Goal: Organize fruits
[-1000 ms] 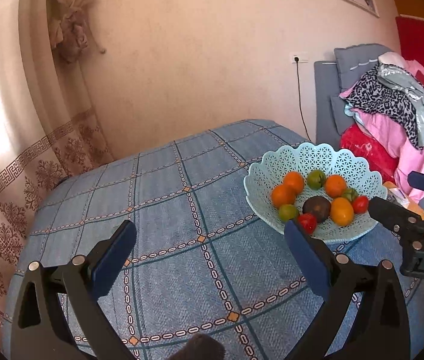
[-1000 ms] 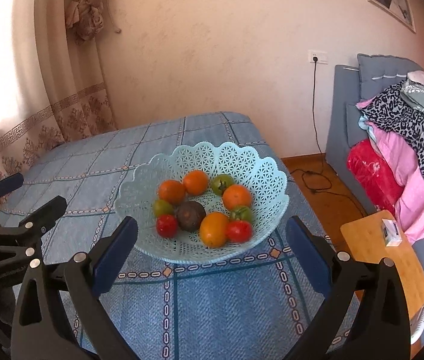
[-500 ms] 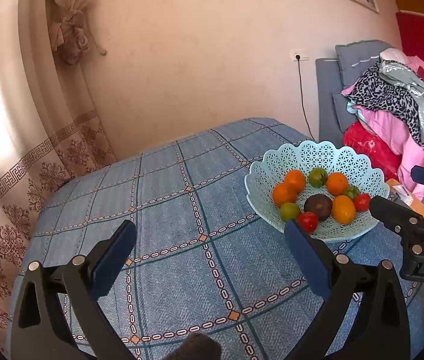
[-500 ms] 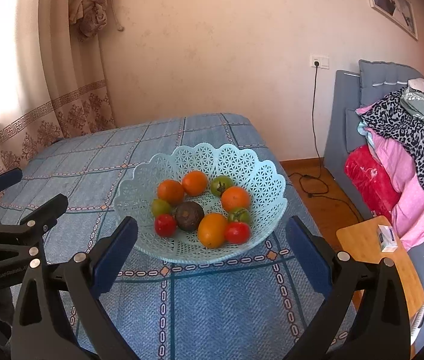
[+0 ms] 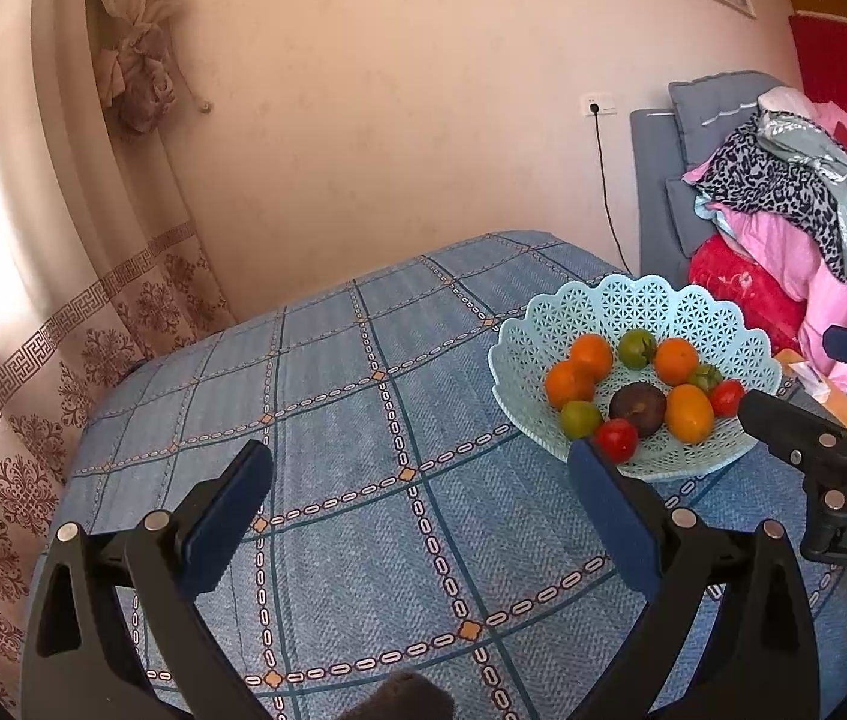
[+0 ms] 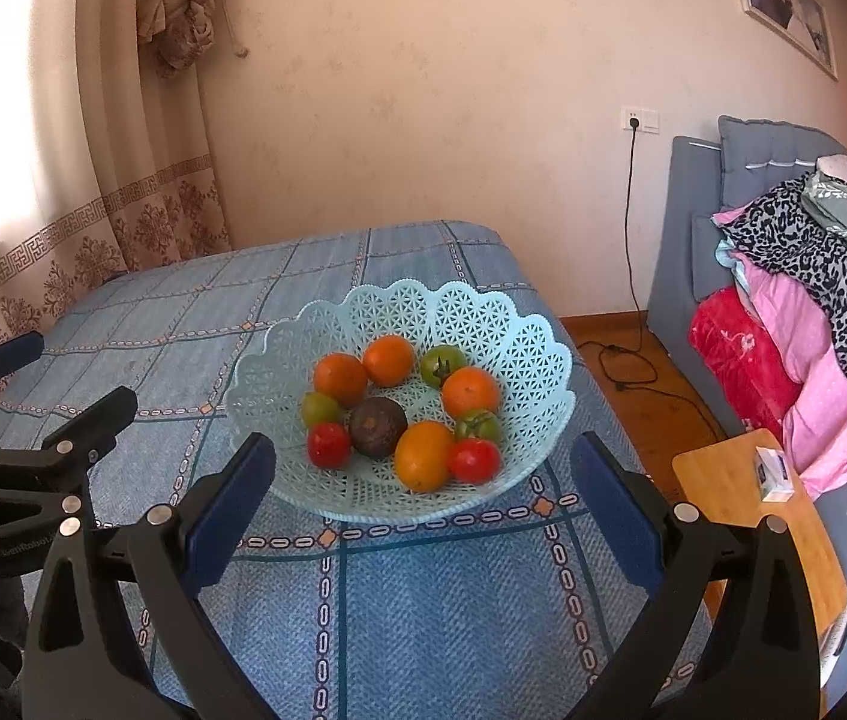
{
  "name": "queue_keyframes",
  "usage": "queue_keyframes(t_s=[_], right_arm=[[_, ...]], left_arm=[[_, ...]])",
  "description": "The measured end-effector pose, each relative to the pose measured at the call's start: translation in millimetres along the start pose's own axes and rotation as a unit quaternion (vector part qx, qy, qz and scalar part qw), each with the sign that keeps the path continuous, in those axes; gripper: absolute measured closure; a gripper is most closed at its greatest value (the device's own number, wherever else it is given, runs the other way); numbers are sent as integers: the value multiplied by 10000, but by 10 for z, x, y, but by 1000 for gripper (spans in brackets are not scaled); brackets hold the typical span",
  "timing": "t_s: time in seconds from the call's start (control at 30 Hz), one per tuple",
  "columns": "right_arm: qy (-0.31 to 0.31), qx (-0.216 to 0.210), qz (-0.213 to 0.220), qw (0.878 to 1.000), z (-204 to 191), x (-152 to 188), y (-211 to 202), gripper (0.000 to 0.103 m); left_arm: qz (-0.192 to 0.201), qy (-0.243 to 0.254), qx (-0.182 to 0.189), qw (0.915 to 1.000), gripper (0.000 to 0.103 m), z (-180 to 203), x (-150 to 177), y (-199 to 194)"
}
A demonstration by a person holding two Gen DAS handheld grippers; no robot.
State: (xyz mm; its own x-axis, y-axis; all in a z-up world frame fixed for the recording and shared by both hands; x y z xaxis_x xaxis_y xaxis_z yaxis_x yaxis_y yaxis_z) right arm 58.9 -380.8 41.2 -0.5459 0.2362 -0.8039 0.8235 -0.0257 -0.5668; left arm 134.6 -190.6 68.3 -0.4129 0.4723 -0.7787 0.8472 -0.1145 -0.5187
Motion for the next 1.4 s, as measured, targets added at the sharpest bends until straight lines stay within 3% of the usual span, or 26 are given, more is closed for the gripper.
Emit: queue_keyframes(t_s=[1.4], right_arm=[[4,28,-41,10000,27,13,26,3]], left_arm=[[85,312,-1,9995,5,158,-17,15]])
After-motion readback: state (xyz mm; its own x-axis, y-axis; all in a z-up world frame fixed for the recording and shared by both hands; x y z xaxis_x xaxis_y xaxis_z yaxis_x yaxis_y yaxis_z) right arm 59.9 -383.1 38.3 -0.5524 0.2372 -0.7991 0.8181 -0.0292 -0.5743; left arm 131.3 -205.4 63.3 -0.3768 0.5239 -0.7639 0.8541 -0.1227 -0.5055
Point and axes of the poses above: each gripper's, at about its wrist camera, not at the fingertips, and y roughly the way its jaws point, z to its right, x to its underside, the point moved 7 cm from there along y, roughly the way its jaws point, and after that the axes turned 7 degrees about y, right-handed, at the moved point
